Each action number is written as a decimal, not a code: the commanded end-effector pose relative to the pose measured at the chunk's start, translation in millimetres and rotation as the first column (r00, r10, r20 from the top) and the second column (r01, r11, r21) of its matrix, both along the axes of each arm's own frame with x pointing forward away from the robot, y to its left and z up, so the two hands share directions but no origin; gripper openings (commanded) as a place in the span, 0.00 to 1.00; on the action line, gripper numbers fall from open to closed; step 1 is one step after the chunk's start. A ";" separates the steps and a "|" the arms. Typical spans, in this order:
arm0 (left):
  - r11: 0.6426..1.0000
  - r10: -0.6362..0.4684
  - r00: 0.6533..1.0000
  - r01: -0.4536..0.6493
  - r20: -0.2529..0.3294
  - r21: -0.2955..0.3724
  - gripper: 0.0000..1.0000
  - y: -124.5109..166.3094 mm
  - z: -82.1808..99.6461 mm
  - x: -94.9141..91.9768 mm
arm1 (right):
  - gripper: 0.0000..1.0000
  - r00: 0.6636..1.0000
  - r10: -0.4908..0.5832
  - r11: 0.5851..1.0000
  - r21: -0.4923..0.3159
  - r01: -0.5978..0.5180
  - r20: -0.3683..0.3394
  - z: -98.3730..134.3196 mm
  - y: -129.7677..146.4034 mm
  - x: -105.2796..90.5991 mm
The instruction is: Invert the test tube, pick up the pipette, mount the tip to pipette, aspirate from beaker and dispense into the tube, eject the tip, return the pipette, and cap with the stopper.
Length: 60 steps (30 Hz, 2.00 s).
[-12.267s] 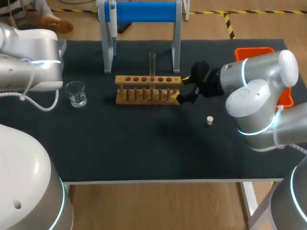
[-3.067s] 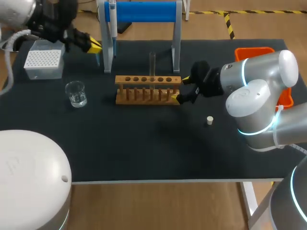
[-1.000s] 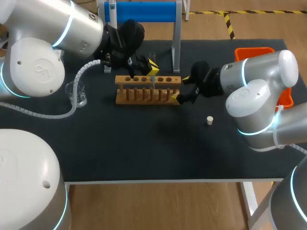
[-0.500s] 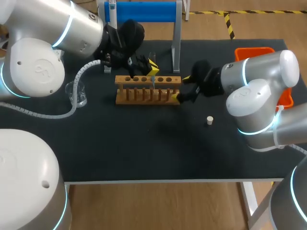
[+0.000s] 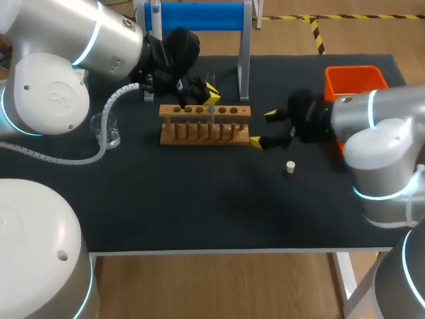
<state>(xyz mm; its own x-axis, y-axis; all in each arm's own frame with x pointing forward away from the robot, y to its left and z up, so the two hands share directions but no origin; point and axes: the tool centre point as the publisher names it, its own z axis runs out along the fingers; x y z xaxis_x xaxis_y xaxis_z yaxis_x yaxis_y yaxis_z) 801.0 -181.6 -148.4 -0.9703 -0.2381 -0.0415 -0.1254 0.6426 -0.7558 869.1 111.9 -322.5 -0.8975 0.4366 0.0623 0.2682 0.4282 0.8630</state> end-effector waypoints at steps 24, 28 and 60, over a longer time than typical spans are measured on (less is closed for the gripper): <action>1.000 -0.003 1.000 0.003 -0.003 0.003 0.00 1.6 1.2 0.1 | 1.00 0.924 0.301 0.868 0.334 -0.368 0.237 78.8 3.6 -60.3; 1.000 -0.003 1.000 0.003 -0.003 0.003 0.00 1.6 1.2 0.1 | 1.00 0.908 0.318 0.848 0.346 -0.402 0.274 87.0 14.6 -65.9; 1.000 -0.003 1.000 0.003 -0.003 0.003 0.00 1.6 1.2 0.1 | 1.00 0.891 0.367 0.788 0.418 -0.451 0.268 129.8 117.7 -51.6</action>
